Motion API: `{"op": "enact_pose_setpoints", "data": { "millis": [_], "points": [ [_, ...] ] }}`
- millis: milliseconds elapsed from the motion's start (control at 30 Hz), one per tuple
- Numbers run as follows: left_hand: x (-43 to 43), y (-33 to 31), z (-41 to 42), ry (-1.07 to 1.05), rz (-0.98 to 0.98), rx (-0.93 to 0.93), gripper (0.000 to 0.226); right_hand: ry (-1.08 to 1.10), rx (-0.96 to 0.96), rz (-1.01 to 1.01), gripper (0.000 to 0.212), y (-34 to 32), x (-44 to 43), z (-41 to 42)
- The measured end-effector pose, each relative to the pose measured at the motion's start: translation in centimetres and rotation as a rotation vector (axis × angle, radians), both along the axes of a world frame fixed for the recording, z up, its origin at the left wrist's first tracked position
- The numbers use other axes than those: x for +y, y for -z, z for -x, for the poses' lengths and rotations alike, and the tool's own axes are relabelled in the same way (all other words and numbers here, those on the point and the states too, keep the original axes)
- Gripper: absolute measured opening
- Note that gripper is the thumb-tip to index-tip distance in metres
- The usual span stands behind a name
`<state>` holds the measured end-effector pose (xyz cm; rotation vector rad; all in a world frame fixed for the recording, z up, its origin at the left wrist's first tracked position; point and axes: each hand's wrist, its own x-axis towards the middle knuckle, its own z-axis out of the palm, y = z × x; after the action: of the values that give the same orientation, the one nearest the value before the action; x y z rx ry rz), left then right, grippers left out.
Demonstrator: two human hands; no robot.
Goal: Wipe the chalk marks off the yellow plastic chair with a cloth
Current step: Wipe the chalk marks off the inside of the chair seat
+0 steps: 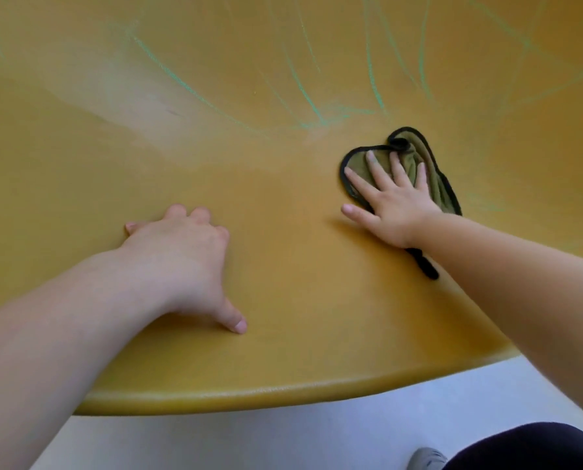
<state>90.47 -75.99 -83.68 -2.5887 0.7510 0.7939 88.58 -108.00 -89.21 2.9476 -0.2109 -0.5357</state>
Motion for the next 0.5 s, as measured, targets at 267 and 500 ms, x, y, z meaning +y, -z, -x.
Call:
{"op": "enact_pose_setpoints", "data": {
  "millis": [267,500],
  "points": [
    [-0.7,0.6,1.1,0.059,0.07,0.024,0.122,-0.411,0.25,-0.29,0.089,-1.7,9.4,10.5],
    [-4.2,1.4,4.0,0.245,0.163,-0.021,0.11,-0.252,0.359,-0.18,0.074,-4.9,1.3,13.7]
  ]
}}
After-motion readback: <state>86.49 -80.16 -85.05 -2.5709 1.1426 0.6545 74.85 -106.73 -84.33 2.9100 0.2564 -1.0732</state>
